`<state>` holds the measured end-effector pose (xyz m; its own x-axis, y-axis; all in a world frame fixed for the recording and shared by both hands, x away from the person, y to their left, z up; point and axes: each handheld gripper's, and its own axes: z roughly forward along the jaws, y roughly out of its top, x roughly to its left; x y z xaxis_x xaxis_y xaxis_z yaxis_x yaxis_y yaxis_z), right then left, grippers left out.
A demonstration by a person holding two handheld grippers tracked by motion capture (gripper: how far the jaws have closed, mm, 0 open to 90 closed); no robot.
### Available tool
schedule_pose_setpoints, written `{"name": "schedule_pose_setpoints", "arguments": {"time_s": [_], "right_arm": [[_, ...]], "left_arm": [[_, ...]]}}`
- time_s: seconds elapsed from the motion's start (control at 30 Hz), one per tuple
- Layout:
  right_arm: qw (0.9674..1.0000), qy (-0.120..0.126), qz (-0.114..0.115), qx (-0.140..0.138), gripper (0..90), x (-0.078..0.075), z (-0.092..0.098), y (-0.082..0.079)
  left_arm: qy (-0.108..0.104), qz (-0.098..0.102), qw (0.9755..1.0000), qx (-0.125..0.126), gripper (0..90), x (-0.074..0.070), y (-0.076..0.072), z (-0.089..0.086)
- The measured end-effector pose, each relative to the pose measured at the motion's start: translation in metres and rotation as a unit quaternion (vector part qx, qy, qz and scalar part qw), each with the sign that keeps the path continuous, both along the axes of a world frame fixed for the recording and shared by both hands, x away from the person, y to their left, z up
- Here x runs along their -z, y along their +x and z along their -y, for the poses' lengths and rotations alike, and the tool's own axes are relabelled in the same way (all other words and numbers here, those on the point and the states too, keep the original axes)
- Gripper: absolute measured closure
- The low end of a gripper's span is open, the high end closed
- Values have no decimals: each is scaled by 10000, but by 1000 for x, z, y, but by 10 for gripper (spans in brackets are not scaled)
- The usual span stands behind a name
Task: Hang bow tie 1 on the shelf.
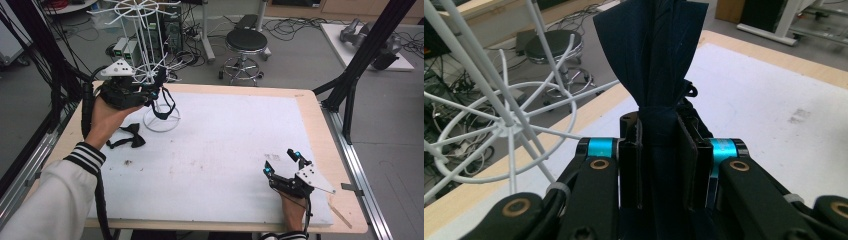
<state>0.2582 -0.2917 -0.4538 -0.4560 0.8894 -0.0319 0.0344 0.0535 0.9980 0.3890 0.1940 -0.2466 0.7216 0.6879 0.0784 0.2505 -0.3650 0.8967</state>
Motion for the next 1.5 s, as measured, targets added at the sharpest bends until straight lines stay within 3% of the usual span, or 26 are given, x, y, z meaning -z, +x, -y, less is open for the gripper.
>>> {"name": "schedule_pose_setpoints", "arguments": {"time_s": [0.93, 1.5], "right_arm": [[10000, 19, 5, 1, 112, 0, 1, 1], [10000, 15, -26, -16, 112, 0, 0, 0]], "left_arm": [[190, 23, 9986, -497, 739, -1, 21, 3], [56, 27, 9978, -665, 702, -1, 24, -2]]}}
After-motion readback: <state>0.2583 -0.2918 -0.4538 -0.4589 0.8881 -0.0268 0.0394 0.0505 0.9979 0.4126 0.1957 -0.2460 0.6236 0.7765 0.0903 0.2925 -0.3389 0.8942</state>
